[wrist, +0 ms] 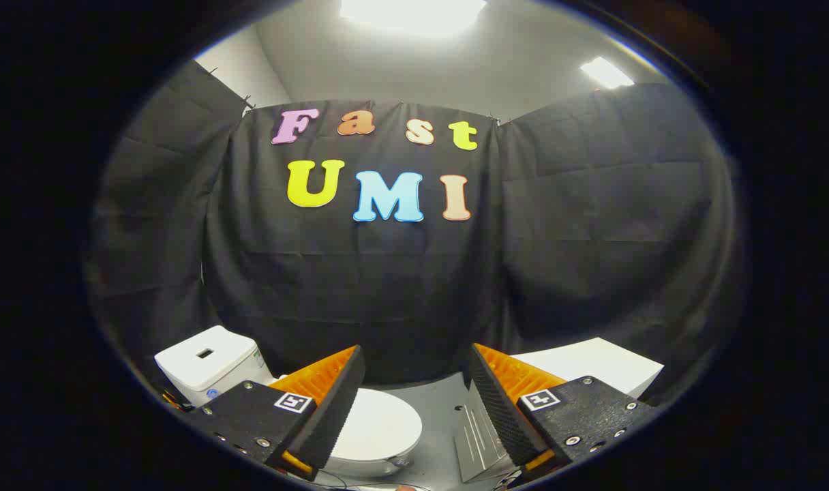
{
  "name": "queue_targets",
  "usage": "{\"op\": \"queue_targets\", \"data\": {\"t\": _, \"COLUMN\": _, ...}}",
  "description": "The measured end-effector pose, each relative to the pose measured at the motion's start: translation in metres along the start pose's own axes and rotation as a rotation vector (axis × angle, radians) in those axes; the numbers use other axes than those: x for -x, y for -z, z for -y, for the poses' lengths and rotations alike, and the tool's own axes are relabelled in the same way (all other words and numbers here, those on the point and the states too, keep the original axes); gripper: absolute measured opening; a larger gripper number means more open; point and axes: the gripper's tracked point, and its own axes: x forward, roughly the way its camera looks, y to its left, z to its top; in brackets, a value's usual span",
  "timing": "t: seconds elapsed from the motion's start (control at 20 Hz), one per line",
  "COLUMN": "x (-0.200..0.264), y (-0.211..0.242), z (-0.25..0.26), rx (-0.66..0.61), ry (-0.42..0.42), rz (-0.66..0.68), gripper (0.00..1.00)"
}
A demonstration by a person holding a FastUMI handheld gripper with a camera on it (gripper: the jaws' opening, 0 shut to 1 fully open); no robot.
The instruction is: Open the toilet lid.
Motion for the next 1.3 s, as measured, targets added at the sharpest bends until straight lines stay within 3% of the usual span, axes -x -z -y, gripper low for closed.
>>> {"op": "queue_targets", "data": {"t": 1.3, "x": -0.001, "y": 0.003, "z": 0.002, "rx": 0.046, "ry": 0.007, "rz": 0.019, "gripper": 0.95}}
